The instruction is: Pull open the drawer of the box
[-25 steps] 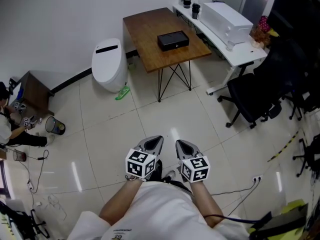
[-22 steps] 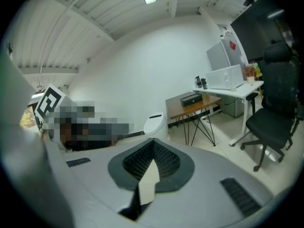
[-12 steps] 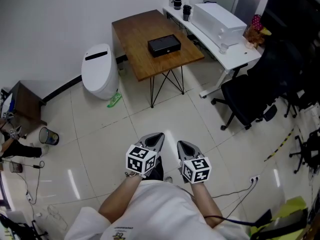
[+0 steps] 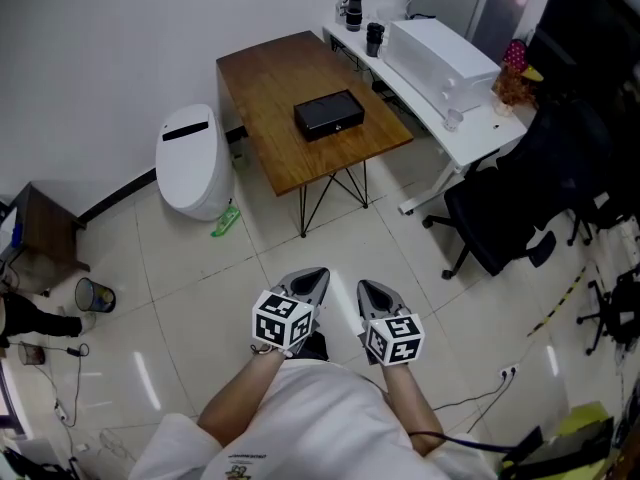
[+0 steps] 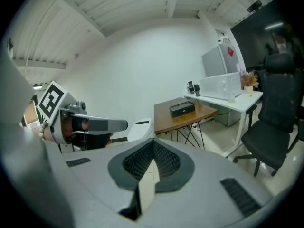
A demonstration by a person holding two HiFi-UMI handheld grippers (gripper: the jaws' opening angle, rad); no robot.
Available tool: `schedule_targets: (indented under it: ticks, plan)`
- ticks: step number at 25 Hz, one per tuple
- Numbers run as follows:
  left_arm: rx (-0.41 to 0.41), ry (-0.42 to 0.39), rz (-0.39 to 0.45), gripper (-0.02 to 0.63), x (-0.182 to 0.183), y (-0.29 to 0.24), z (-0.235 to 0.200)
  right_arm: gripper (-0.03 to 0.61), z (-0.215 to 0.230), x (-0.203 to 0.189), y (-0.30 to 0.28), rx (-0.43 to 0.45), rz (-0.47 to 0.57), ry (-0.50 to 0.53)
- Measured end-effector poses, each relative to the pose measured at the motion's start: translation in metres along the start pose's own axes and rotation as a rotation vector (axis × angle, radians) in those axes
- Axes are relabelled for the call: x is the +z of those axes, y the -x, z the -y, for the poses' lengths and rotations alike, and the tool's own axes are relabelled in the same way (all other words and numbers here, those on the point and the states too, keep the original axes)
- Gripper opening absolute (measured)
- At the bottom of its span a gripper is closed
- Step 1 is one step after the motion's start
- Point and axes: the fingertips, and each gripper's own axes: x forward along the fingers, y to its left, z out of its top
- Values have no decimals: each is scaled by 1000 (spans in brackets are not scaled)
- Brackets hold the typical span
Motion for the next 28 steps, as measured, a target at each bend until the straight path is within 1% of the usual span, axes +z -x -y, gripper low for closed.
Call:
schedule_targets:
  ticks: [9,14,18,23,28]
  plan:
    - [1,-15,-18,2,40,-29,-68,-12,9,42,-73,-25,14,-7]
    - [2,-8,-25,2,53,-38,-99,-12,7,60,-107,-32,20,-9]
    - [0,1,-28,2,60,-45,-118,-12,7,65,-124,-39,5,-8]
    - [0,29,-26,2,68,-66,-134,-12,26,71,-143,-55,-7,-32]
    - [6,41,-35,2,77,-95,-152,-12,48,84,-177,-41,-26,-13]
